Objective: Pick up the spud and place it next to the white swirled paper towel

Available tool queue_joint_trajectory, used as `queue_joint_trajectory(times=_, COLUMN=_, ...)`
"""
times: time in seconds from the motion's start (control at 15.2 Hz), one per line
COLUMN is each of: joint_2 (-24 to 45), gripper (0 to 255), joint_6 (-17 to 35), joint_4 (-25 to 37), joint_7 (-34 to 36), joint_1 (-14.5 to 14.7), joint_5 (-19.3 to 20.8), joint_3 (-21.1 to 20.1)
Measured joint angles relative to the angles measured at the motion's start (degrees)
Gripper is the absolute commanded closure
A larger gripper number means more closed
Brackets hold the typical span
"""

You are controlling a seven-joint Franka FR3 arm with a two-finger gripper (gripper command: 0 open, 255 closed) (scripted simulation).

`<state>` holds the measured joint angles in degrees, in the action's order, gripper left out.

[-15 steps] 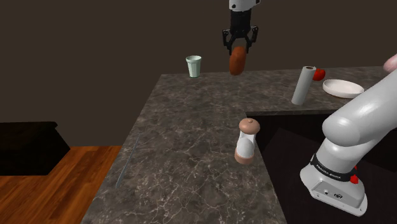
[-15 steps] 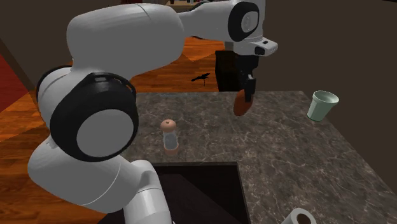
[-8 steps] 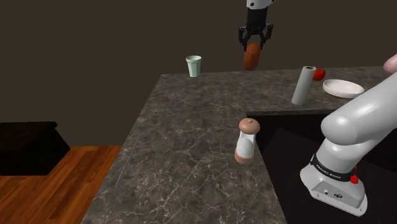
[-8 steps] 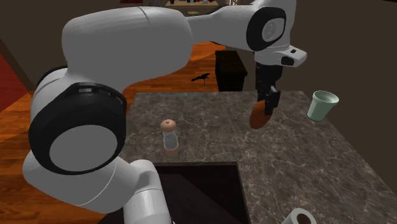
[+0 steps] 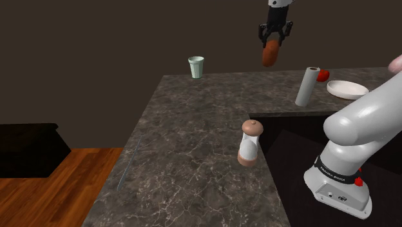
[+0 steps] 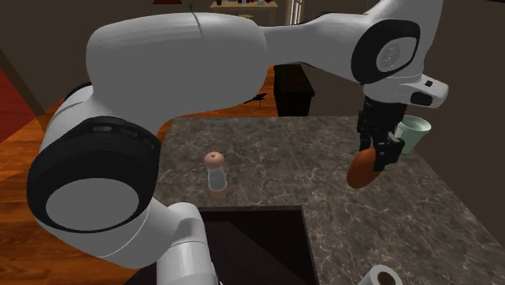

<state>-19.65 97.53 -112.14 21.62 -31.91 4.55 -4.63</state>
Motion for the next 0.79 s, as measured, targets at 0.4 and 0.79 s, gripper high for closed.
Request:
queue_joint_trajectory(times=0.4, joint_2=2.71, gripper=255, joint_6=0.66, joint_4=2.79, joint_7=-7.93, joint_1=-2.83, joint_5=1.01, joint_3=5.45)
queue_joint_trajectory(times=0.79, joint_2=8.23, gripper=255, joint_6=1.72, joint_4=7.97, joint_7=-16.12, joint_1=-5.76, joint_5=1.13, joint_3=10.81)
